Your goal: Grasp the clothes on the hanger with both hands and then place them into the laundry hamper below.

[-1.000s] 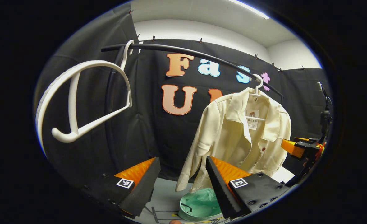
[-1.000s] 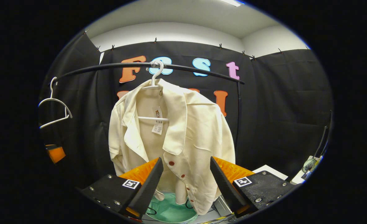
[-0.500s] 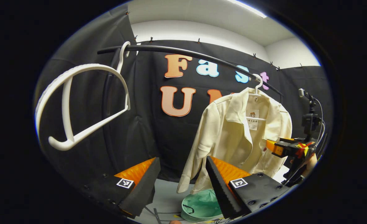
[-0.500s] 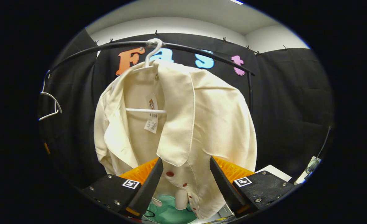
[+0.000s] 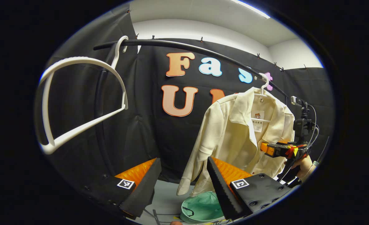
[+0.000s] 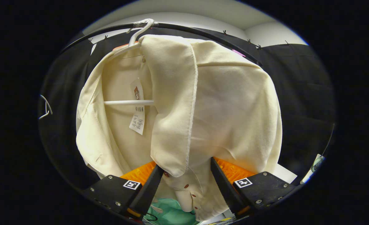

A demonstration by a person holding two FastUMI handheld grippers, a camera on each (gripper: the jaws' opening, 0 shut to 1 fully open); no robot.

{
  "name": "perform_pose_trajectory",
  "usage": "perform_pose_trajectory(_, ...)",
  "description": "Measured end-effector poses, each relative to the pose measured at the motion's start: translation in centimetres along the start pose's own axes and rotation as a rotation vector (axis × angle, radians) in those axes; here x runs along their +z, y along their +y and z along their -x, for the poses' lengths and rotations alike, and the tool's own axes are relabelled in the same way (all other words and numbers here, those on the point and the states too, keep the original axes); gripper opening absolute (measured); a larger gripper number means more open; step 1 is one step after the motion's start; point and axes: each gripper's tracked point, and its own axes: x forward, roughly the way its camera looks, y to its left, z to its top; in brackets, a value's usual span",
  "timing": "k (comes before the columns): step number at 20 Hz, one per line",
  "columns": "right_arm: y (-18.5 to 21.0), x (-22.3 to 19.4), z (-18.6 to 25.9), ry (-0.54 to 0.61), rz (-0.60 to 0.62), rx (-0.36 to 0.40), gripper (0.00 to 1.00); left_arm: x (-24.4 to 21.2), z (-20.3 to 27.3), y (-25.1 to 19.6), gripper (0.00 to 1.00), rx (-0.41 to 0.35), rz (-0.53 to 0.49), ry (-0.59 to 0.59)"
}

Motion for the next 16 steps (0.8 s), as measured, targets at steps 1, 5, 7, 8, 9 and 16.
perform_pose_trajectory(1,0.1,-0.1,-0.3,0.004,-0.002,0.003,0.88,0.1,-0.3,0.0,1.00,-0.001,-0.001,0.000)
perform_pose_trajectory(5,0.4,-0.3,-1.4,0.026,-0.026,0.019,0.55,0.8,-1.3,0.0,0.96,0.006,-0.007,0.003)
perform_pose_trajectory(7,0.4,-0.3,-1.4,0.041,-0.035,0.032,0.38,1.2,-1.4,-0.3,0.96,0.008,-0.001,0.008)
perform_pose_trajectory(8,0.4,-0.3,-1.1,0.048,-0.036,0.041,0.32,1.4,-1.5,-0.7,0.96,0.007,0.004,0.009)
perform_pose_trajectory(9,0.5,-0.4,-1.0,0.055,-0.039,0.057,0.23,1.6,-1.6,-1.1,0.96,0.004,0.009,0.008)
perform_pose_trajectory(16,-0.2,-0.6,0.9,0.076,-0.055,0.148,0.04,2.5,-3.1,-6.4,1.00,-0.051,0.013,-0.003)
